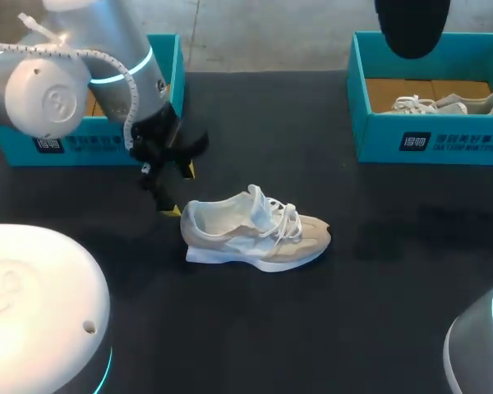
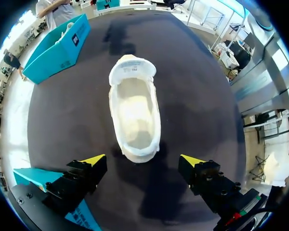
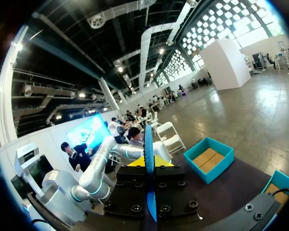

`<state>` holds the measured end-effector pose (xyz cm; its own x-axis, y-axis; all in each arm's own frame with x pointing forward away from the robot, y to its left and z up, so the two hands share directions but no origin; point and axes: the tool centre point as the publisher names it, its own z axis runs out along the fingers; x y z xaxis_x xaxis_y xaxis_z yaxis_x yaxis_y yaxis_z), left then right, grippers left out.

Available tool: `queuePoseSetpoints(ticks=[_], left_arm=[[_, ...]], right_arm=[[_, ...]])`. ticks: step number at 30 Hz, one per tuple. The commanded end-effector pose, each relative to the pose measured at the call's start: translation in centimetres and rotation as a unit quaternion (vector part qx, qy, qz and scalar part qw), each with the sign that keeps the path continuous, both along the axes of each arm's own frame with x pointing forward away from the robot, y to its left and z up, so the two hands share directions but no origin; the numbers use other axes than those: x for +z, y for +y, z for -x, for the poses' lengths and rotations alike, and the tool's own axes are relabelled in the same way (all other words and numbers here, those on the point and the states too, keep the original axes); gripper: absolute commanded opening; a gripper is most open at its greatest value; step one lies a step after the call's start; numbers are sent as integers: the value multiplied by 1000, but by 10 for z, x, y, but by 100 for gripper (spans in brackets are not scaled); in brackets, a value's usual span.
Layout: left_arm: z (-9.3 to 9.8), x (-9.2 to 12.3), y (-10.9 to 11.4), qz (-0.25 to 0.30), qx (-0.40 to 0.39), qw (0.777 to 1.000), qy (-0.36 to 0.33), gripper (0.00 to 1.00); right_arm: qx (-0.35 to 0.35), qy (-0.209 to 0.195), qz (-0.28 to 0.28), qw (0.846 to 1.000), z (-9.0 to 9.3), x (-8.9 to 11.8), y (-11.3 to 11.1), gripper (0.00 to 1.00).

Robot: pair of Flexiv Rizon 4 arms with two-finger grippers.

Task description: Take the shoe out of the shoebox, open the shoe tongue, remove and reinsert the insole, then place the shoe into the shoebox

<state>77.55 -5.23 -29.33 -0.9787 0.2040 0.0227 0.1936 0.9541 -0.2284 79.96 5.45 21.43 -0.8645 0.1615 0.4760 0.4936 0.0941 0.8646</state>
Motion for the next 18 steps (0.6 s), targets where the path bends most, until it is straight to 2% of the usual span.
queuePoseSetpoints(ticks=[1,9,18], left_arm=[[-12,0,-18,-8,-11,1000,-3,100],[-30,-5,-53,-14,-37,999,-16,100],[-44,-29,-83,-20,-43,999,-19,100]], right_arm=[[0,1,1,1000,-1,0,1,0],[0,1,1,1000,-1,0,1,0],[0,1,1,1000,-1,0,1,0]])
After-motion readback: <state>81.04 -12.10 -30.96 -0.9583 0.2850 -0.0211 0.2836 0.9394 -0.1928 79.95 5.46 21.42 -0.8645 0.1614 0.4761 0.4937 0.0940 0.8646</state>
